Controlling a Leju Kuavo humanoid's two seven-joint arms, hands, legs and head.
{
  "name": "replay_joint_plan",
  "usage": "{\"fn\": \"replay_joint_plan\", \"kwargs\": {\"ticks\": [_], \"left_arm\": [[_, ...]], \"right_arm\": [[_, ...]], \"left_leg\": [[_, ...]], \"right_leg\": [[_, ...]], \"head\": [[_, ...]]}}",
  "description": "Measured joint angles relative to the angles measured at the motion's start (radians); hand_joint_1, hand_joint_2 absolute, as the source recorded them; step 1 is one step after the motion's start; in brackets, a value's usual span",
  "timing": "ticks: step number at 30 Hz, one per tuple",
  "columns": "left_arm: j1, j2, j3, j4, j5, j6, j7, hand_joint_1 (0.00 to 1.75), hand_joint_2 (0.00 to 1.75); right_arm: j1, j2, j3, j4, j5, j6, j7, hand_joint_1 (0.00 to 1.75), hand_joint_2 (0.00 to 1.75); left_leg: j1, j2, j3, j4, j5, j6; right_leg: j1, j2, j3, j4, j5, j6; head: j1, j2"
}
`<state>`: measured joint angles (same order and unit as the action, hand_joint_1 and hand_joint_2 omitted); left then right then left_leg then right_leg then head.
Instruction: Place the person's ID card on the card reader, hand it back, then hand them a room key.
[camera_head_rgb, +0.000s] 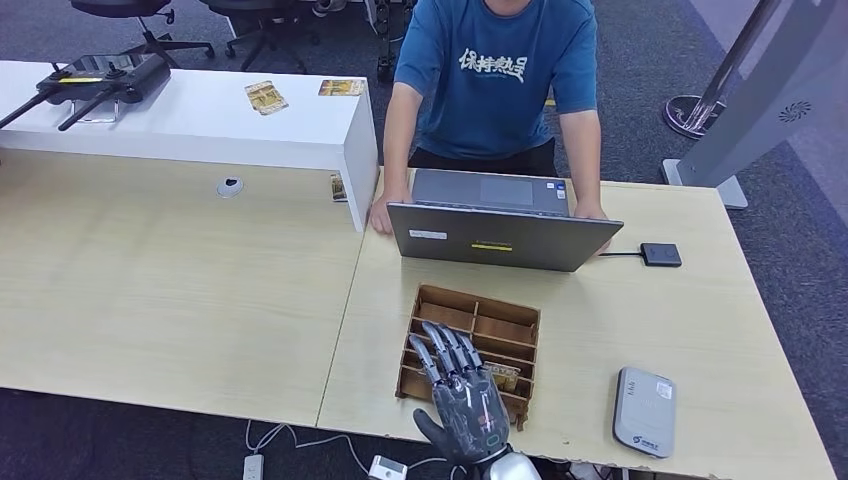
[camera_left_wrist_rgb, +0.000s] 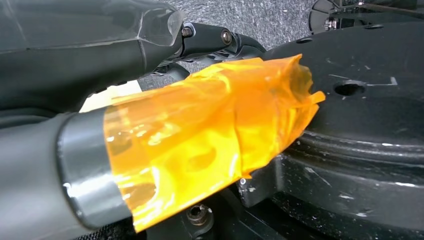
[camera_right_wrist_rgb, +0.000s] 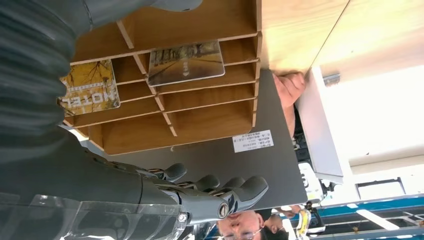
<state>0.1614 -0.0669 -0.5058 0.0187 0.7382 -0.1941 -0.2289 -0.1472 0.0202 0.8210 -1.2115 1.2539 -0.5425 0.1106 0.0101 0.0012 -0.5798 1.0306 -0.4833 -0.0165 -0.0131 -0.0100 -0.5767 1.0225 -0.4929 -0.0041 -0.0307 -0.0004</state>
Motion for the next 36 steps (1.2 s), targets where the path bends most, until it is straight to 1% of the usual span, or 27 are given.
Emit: {"fn": "replay_joint_plan", "kwargs": {"ticks": [24,32,36], "left_arm": [[0.001,0.000,0.000,0.000,0.001,0.000,0.000,0.00,0.00],[0.000,-0.001,0.000,0.000,0.005,0.001,0.005,0.00,0.00],[0.000,-0.001,0.000,0.000,0.008,0.001,0.007,0.00,0.00]], "right_arm": [[-0.006,0.000,0.010,0.007,-0.010,-0.001,0.007,0.00,1.75],[-0.016,0.007,0.012,0.022,0.052,0.013,0.107,0.00,1.75],[-0.018,0.009,0.011,0.031,0.061,0.033,0.137,0.00,1.75]], "left_leg": [[0.000,0.000,0.000,0.000,0.000,0.000],[0.000,0.000,0.000,0.000,0.000,0.000],[0.000,0.000,0.000,0.000,0.000,0.000]], "right_leg": [[0.000,0.000,0.000,0.000,0.000,0.000],[0.000,0.000,0.000,0.000,0.000,0.000],[0.000,0.000,0.000,0.000,0.000,0.000]], "head": [[0.000,0.000],[0.000,0.000],[0.000,0.000]]}}
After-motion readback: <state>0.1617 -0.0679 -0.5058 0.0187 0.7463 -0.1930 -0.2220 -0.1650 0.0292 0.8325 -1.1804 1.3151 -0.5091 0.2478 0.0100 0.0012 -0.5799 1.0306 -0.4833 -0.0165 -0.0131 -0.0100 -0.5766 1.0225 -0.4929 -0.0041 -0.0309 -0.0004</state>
